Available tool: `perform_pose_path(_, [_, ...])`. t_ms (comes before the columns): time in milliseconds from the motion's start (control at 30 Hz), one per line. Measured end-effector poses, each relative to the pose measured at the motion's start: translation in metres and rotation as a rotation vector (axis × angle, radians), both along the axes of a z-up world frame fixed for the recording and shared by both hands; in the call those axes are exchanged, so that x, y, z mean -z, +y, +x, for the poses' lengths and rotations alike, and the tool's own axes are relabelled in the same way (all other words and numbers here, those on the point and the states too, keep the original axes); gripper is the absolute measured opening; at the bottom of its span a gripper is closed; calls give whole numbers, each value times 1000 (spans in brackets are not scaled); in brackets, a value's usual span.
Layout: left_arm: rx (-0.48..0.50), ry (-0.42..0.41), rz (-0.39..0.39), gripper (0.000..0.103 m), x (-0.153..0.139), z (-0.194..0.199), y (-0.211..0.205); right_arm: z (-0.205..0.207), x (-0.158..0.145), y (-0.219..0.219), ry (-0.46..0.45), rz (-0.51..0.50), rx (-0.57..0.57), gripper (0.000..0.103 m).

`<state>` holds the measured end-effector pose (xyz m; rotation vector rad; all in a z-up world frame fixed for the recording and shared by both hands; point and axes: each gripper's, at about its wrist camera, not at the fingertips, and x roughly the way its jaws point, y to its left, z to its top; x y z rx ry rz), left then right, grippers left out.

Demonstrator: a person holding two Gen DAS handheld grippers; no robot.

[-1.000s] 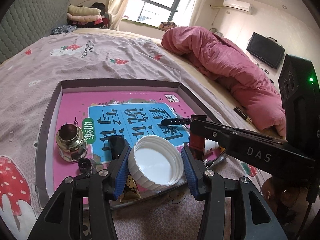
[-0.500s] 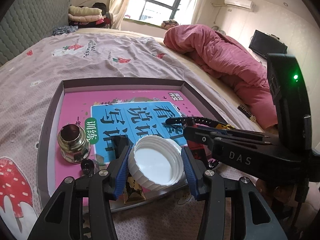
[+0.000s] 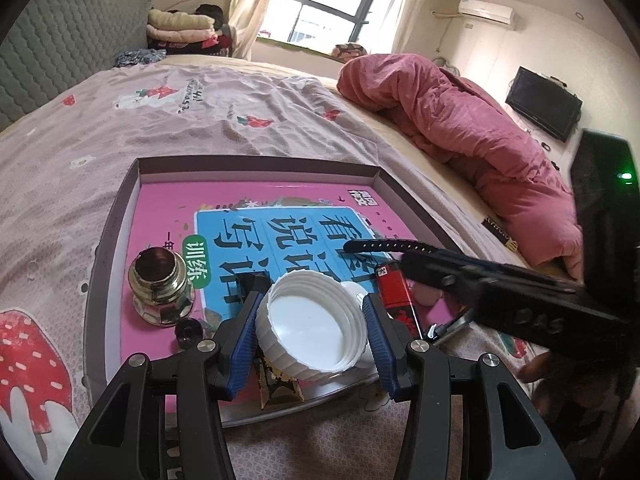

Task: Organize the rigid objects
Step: 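Open both tools to release the bottle cap and the lighter in the tray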

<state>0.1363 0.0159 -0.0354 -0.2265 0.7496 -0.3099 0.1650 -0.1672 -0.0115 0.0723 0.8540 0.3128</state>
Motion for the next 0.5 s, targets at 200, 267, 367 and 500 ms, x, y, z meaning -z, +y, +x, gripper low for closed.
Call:
perform_pose_path(200, [-24, 36, 3, 59, 6, 3, 4, -14, -15, -15, -24, 33, 27, 43])
perform_pose_path(267, [-34, 31, 4, 59, 6, 2, 6, -19, -18, -19, -28, 36, 35, 43])
perform_pose_path(367, [-53, 16, 3, 61, 2, -1, 10, -27, -21, -24, -35, 41, 43, 44])
perform_pose_path(500, [-87, -4, 32, 67, -6, -8, 13, -37, -23, -26, -44, 30, 41, 44])
